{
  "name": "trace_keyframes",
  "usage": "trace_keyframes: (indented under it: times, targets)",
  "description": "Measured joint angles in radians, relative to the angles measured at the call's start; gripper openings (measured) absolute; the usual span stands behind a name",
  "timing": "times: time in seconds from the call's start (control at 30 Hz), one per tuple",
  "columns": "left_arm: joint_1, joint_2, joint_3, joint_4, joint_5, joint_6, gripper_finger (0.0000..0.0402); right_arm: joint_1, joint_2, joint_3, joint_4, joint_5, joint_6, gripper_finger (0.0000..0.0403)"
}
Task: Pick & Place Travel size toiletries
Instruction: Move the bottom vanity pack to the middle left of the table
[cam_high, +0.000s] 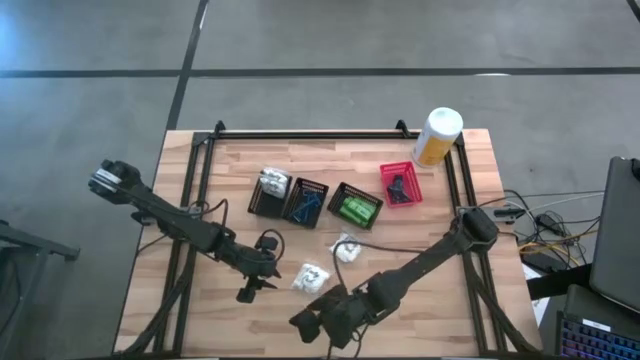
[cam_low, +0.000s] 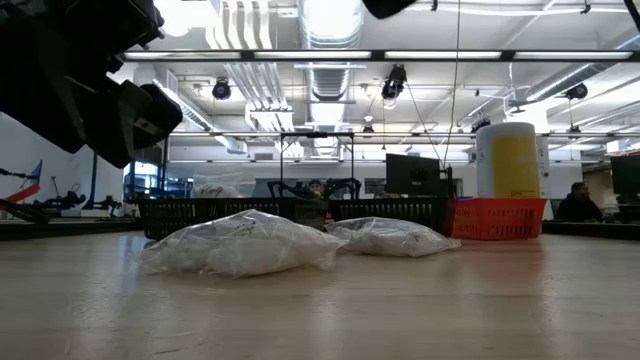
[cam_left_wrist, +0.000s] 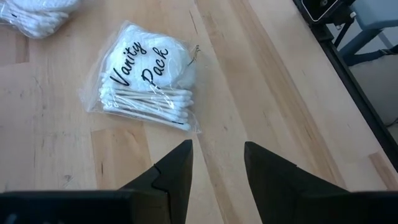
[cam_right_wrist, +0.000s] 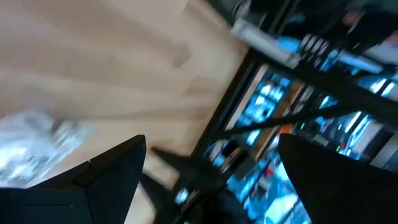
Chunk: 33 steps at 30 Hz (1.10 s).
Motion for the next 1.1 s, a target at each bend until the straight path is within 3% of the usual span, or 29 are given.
trace_keyframes:
  times: [0.1, 1.1]
  targets:
    - [0.000, 0.000, 0.000, -0.003, 0.000, 0.000, 0.0149, -0.003, -0.006, 0.000, 0.022, -0.062, 0.000, 0.0364]
    - [-0.001, 0.000, -0.026, 0.022, 0.000, -0.004, 0.0149, -0.016, -0.001, -0.001, 0.047, -0.064, 0.023, 0.0364]
